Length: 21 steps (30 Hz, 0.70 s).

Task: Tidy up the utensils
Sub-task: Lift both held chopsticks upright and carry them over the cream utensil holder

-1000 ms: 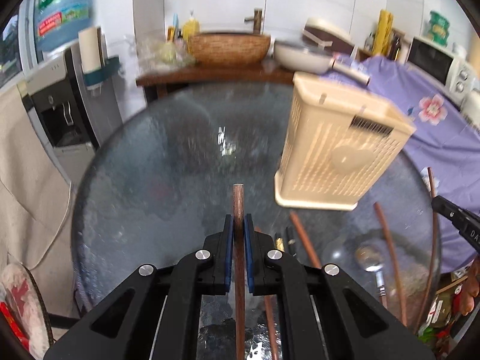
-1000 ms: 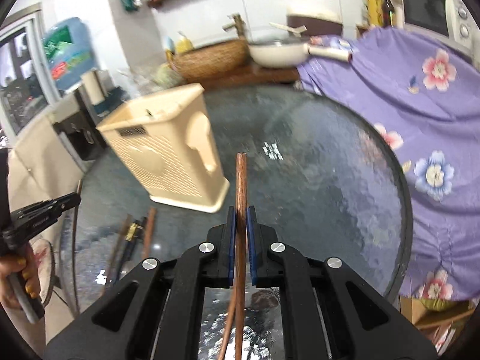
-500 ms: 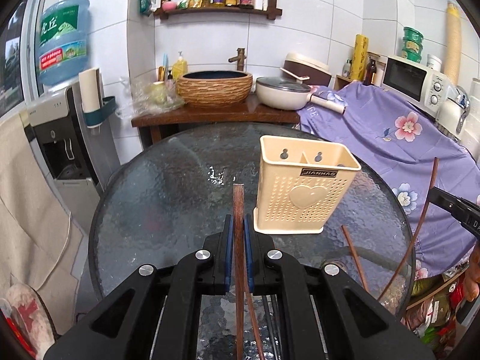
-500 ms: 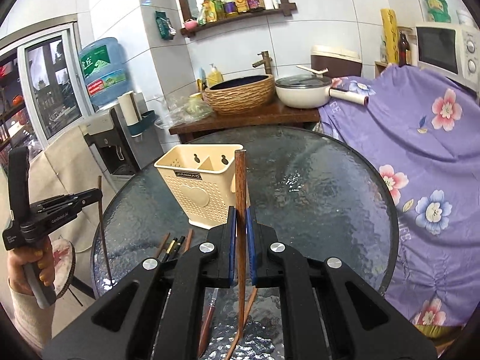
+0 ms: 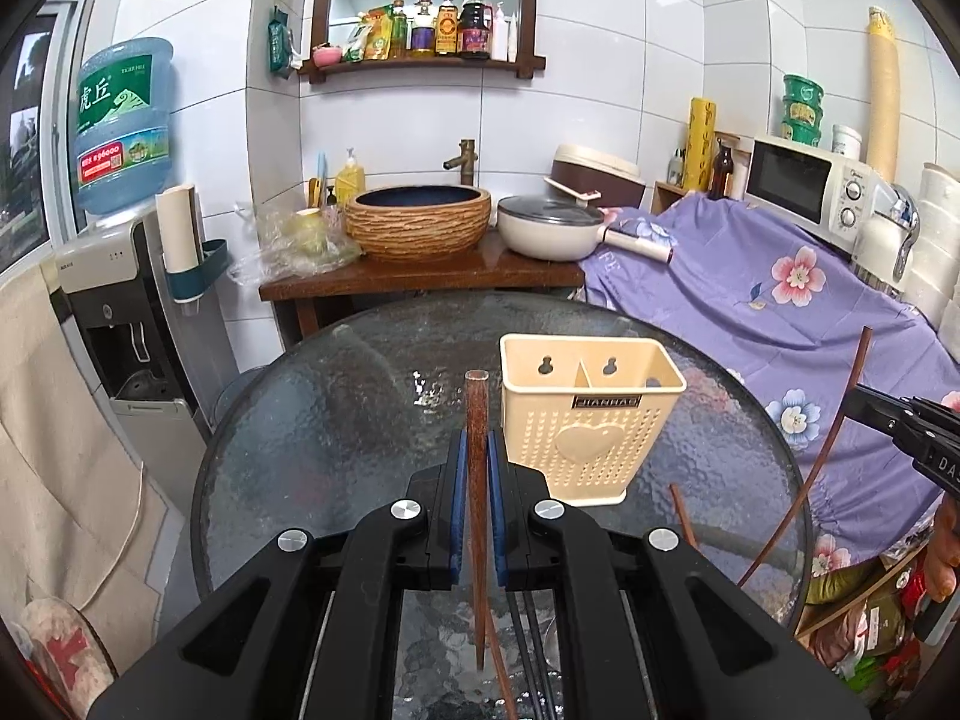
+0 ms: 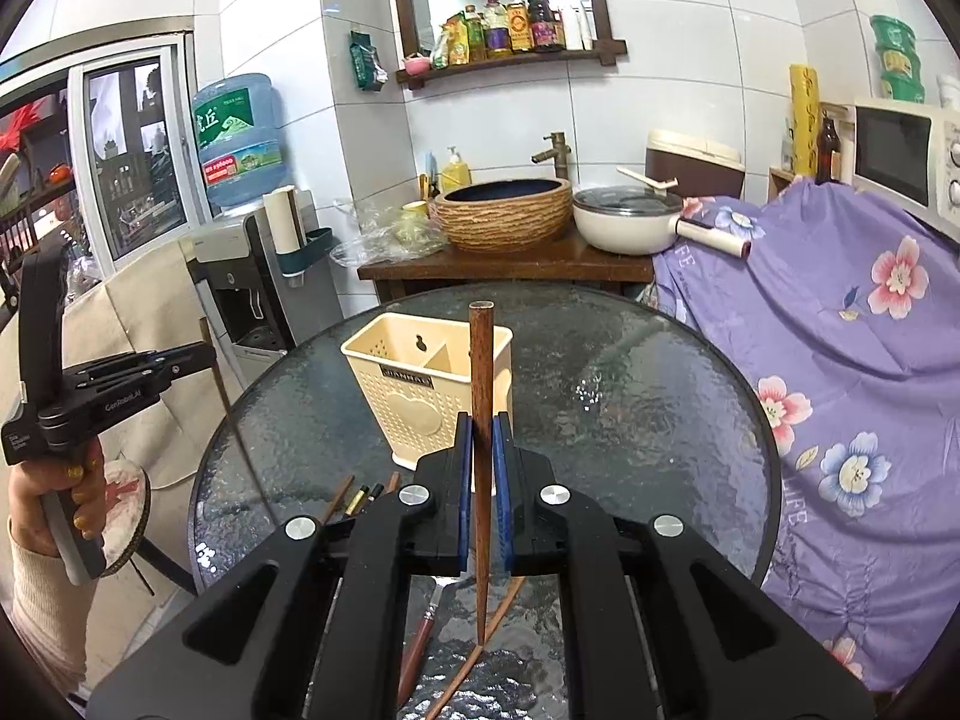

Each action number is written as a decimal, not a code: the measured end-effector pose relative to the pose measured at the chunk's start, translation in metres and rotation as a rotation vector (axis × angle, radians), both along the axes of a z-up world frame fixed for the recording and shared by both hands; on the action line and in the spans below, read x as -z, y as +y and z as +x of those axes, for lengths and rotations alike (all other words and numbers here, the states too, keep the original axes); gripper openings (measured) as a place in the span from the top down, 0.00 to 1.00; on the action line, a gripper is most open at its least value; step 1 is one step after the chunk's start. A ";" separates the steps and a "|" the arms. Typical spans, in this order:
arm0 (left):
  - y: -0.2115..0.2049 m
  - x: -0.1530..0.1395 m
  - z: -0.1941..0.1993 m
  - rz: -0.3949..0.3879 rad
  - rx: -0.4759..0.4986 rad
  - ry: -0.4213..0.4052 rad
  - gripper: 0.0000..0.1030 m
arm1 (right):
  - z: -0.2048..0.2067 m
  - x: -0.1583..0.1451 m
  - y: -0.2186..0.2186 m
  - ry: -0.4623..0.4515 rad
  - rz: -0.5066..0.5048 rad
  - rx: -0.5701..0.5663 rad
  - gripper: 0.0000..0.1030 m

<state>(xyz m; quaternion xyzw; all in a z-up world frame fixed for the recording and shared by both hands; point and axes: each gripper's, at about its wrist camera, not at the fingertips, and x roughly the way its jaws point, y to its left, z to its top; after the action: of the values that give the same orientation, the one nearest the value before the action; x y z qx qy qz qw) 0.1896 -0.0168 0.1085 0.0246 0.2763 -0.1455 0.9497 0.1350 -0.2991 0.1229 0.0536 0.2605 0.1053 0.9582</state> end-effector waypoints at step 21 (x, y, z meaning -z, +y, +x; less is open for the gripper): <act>-0.029 -0.147 0.021 -0.117 0.031 -0.225 0.93 | 0.050 -0.131 0.030 -0.194 -0.025 -0.056 0.93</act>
<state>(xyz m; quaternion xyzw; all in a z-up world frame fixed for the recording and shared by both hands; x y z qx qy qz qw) 0.2106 -0.0458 0.2560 -0.0106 0.1584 -0.1722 0.9722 0.1852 -0.2687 0.2536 0.0241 0.1691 0.1337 0.9762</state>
